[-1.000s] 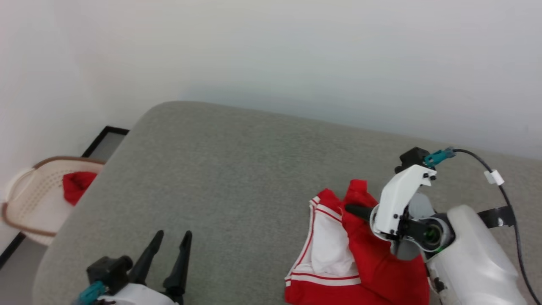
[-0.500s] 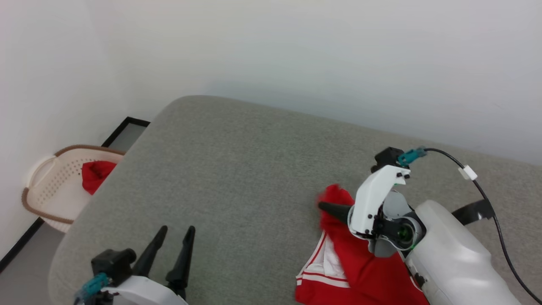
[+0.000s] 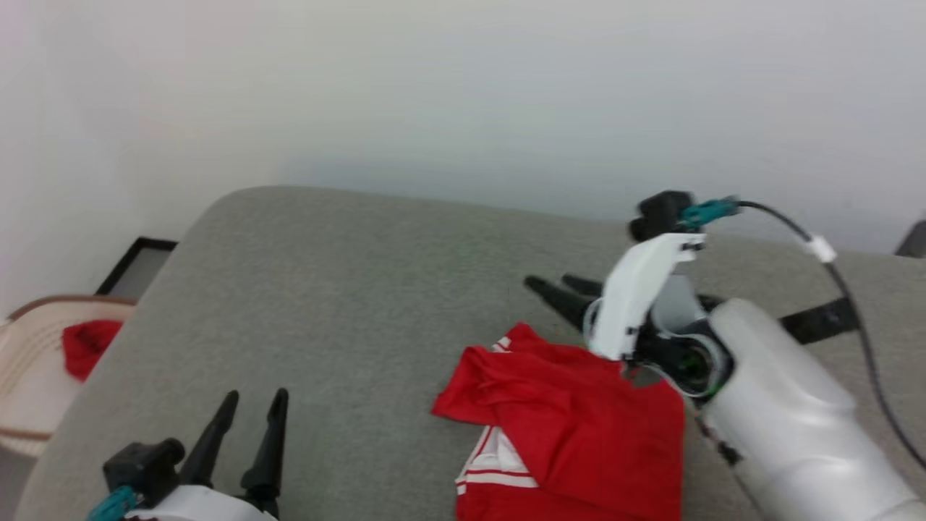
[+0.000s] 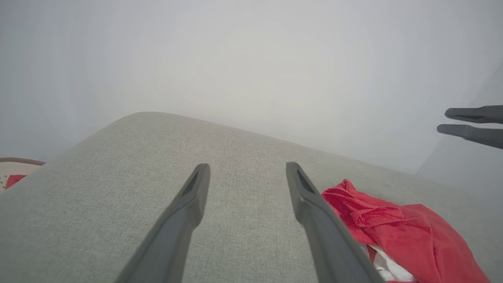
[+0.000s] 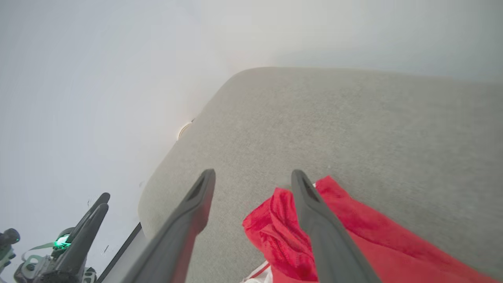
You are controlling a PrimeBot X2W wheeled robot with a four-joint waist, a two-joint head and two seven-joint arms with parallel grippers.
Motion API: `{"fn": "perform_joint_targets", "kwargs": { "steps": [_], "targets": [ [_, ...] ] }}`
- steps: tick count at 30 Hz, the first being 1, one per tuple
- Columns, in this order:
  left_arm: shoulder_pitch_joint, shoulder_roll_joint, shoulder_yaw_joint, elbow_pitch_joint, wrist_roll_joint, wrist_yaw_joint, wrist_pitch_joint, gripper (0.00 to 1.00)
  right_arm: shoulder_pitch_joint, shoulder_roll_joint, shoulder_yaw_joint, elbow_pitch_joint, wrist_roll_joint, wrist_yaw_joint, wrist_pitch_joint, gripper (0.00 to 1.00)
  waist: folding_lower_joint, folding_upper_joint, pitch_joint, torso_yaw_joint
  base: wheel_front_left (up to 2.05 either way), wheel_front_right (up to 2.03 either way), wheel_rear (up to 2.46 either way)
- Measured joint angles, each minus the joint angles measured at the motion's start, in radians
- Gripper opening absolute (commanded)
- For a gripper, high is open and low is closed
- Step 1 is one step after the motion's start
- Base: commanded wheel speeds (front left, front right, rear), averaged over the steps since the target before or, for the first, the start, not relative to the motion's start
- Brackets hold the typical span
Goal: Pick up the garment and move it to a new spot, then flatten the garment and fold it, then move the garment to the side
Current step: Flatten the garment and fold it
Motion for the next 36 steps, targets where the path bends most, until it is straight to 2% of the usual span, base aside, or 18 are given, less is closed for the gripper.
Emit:
{"fn": "perform_joint_targets", "kwargs": {
  "steps": [7, 13, 19, 27, 36],
  "targets": [
    [0.041, 0.000, 0.054, -0.037, 0.024, 0.000, 0.000, 1.00, 0.113, -0.198, 0.028, -0.242, -0.095, 0.000, -0.171, 1.00, 0.0000, 0.0000, -0.007, -0.086, 0.00, 0.00, 0.00],
    [0.088, 0.000, 0.106, -0.068, 0.057, 0.000, 0.000, 1.00, 0.216, -0.360, 0.020, -0.391, -0.186, 0.000, -0.335, 1.00, 0.0000, 0.0000, -0.013, -0.160, 0.00, 0.00, 0.00],
    [0.135, -0.007, 0.145, -0.096, 0.101, 0.001, 0.000, 1.00, 0.320, -0.451, -0.054, -0.438, -0.258, 0.000, -0.487, 1.00, 0.0000, 0.0000, -0.023, -0.227, 0.00, 0.00, 0.00],
    [0.167, -0.017, 0.179, -0.114, 0.140, 0.001, 0.000, 1.00, 0.484, -0.487, -0.193, -0.434, -0.355, 0.000, -0.633, 1.00, 0.0000, 0.0000, -0.044, -0.275, 0.00, 0.00, 0.00],
    [0.194, -0.023, 0.213, -0.135, 0.179, 0.000, 0.000, 1.00, 0.689, -0.433, -0.356, -0.471, -0.446, 0.000, -0.669, 1.00, 0.0000, 0.0000, -0.062, -0.274, 0.00, 0.00, 0.00]
  ]
}}
